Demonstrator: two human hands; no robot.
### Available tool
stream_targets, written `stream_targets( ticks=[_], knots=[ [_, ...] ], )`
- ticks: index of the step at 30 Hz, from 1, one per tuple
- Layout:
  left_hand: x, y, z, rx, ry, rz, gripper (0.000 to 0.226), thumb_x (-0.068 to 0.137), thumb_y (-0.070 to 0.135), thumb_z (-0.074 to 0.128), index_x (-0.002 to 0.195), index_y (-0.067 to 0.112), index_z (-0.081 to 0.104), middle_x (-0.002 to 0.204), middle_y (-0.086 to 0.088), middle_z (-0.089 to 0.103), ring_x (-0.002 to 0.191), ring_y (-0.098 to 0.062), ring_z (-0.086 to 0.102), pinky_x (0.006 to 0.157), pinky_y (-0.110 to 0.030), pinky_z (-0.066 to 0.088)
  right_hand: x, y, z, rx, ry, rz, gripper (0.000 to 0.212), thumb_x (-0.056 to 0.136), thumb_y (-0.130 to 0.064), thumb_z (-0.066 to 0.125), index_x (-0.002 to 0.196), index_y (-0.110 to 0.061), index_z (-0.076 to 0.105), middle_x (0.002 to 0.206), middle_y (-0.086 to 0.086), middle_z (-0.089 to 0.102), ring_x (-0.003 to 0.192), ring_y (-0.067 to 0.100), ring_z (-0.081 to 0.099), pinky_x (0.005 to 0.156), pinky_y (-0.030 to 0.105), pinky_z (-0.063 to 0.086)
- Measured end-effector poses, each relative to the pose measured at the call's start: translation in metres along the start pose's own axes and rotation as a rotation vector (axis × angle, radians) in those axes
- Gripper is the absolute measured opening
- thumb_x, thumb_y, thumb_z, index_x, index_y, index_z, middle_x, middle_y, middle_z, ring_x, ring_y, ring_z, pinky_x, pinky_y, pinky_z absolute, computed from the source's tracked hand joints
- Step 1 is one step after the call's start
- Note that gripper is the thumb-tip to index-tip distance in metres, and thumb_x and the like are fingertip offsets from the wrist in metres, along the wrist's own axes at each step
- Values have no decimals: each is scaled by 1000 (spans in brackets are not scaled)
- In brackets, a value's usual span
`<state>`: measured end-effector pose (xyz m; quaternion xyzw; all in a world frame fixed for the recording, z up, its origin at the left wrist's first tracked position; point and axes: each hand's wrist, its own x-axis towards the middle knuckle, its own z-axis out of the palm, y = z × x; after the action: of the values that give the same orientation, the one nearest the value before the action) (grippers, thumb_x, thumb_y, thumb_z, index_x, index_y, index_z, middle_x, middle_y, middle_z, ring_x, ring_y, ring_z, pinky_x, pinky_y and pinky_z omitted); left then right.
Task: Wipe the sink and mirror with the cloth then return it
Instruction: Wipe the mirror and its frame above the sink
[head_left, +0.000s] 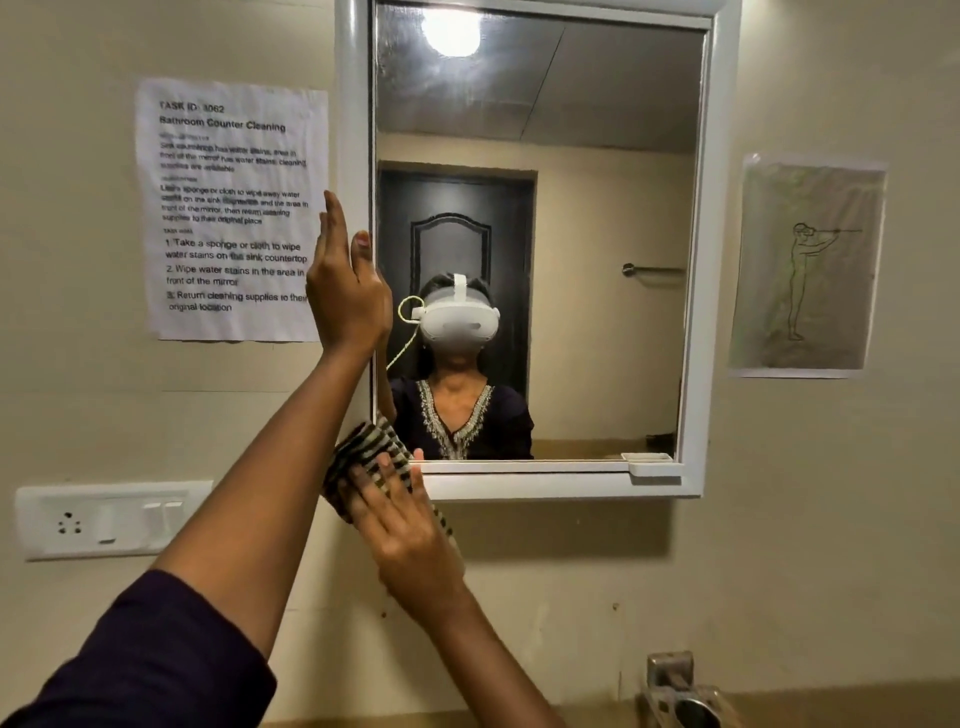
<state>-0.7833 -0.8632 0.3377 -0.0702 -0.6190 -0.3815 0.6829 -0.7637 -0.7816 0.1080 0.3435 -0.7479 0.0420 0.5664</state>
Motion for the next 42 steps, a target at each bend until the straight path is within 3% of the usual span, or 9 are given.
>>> stream_targets(
  ticks=[3, 7, 11, 20, 27, 31, 35, 37, 42],
  knots=[
    [0, 0, 0, 1, -3, 4, 49, 98, 20, 38, 145, 9, 26, 148, -15, 39, 139, -25, 33, 101, -8, 13, -29, 51, -21, -105, 64, -44, 51, 89, 6, 36, 135, -13, 46, 142, 5, 45, 138, 25, 32, 115, 42, 22],
    [0, 0, 1, 1, 10, 0, 49, 98, 18, 38, 145, 9, 27, 148, -15, 38, 139, -25, 33, 101, -9, 15, -62, 99, -40, -57, 286, 472, 85, 63, 22, 41, 141, -12, 31, 146, 11, 35, 143, 21, 17, 119, 39, 6],
    [0, 0, 1, -6, 17, -20, 47, 99, 17, 37, 144, 10, 27, 147, -15, 39, 138, -25, 35, 100, -9, 18, -41, 85, -38, 5, 400, 861, 78, 69, 15, 25, 142, -11, 24, 148, 10, 31, 143, 24, 13, 119, 41, -1],
    [1, -5, 4, 16, 26, 1, 47, 99, 20, 35, 144, 11, 28, 147, -14, 40, 138, -23, 35, 104, -12, 20, -16, 40, -26, 31, -55, -66, 54, 89, 5, 35, 140, -12, 35, 147, 6, 38, 141, 27, 25, 117, 43, 16],
    [1, -8, 6, 41, 26, 4, 47, 99, 20, 35, 145, 12, 27, 148, -11, 40, 138, -22, 35, 103, -8, 16, -102, 144, -66, -129, 146, 259, 93, 61, 27, 52, 142, -16, 34, 151, 1, 31, 139, 25, 28, 117, 44, 15],
    [2, -7, 7, 62, 38, -17, 48, 99, 19, 36, 145, 13, 27, 148, -12, 40, 138, -21, 36, 102, -8, 15, -121, 173, -87, -199, 45, 166, 90, 70, 24, 34, 146, -20, 20, 156, -9, 14, 141, 20, 25, 118, 41, 17],
    [2, -8, 6, 66, 22, -4, 48, 99, 20, 35, 145, 12, 27, 148, -11, 40, 138, -23, 35, 103, -11, 17, -126, 189, -108, -244, -71, -17, 74, 79, 18, 53, 142, -13, 32, 146, 4, 39, 137, 24, 33, 114, 44, 25],
    [2, -8, 6, 59, 19, 7, 47, 99, 20, 36, 145, 11, 27, 147, -13, 40, 138, -24, 35, 103, -13, 18, -129, 197, -126, -295, -106, -61, 48, 95, 9, 31, 136, -11, 43, 139, 4, 47, 134, 23, 37, 113, 43, 26],
    [2, -8, 6, 52, 35, 8, 47, 99, 19, 35, 144, 11, 29, 147, -14, 40, 139, -24, 34, 103, -11, 17, -169, 223, -153, -320, -13, 207, 74, 72, 17, 43, 138, -17, 39, 146, -6, 39, 134, 24, 35, 114, 37, 24]
  ],
)
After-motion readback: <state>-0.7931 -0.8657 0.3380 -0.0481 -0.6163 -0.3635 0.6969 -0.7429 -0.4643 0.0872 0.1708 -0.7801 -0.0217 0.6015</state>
